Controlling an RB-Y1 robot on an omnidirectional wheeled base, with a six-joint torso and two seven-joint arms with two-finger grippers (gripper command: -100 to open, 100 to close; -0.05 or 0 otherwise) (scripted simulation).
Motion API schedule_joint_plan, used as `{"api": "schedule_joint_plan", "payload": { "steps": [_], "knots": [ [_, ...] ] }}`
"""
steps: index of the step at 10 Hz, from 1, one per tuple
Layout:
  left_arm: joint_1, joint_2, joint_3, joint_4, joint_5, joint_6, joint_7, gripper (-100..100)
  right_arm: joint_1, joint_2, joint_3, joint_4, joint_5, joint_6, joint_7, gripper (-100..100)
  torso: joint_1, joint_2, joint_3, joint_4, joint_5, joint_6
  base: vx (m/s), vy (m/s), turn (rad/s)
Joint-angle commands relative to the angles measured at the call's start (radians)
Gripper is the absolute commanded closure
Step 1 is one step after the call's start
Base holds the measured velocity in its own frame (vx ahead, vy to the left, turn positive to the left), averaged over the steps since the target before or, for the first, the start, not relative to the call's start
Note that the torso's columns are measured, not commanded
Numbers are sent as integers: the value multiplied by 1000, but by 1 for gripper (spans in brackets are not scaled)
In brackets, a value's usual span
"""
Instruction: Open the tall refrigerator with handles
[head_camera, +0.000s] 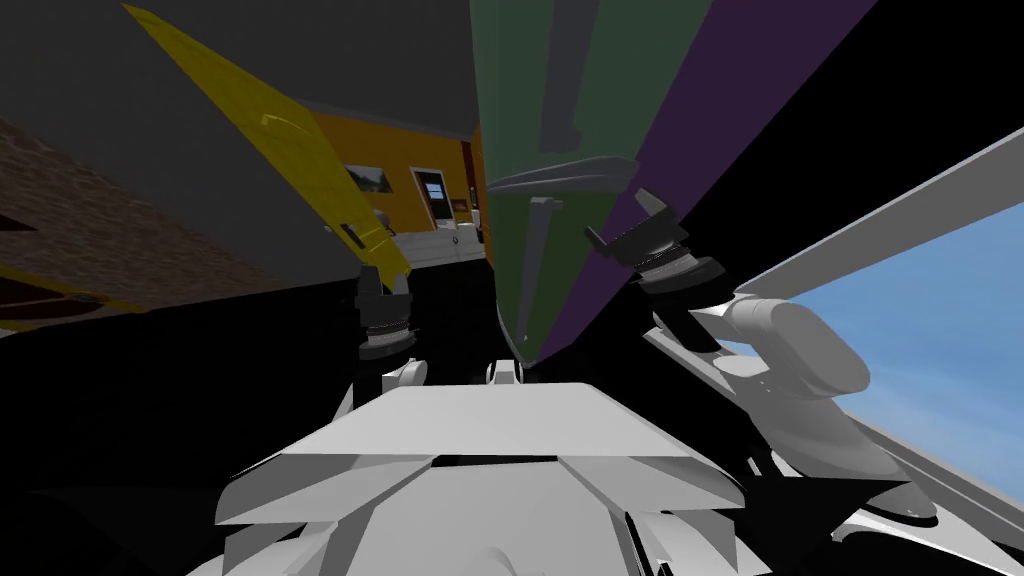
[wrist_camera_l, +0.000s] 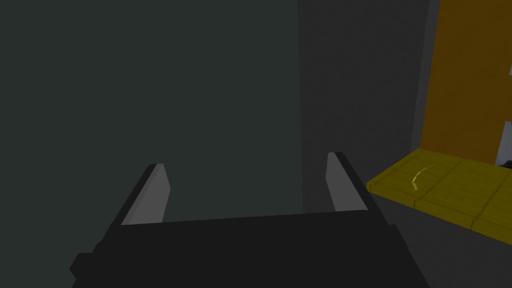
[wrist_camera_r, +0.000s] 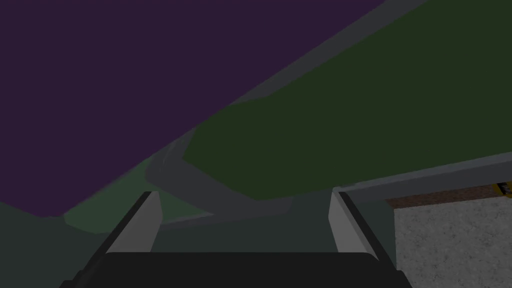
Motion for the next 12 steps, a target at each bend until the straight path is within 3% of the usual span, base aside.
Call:
{"api": "schedule_joint_plan", "payload": {
  "steps": [1,2,7,12],
  "knots": [
    [0,0,0,0,0,0,0,0,-23,-86,-49,-14,67,39,23,-100,7,-4,-3,0,3,-2,76,153,-152],
    [0,0,0,0,0,0,0,0,-23,-91,-49,-14,67,39,23,-100,9,-6,-6,-1,5,-3,43,80,-57],
    [0,0,0,0,0,0,0,0,-58,-215,-115,-31,167,95,57,-100,7,-5,-5,-2,3,-3,29,82,-119],
    [0,0,0,0,0,0,0,0,-58,-215,-115,-31,167,95,57,-100,5,-7,-6,-3,3,-3,2,13,-10]
  ]
}}
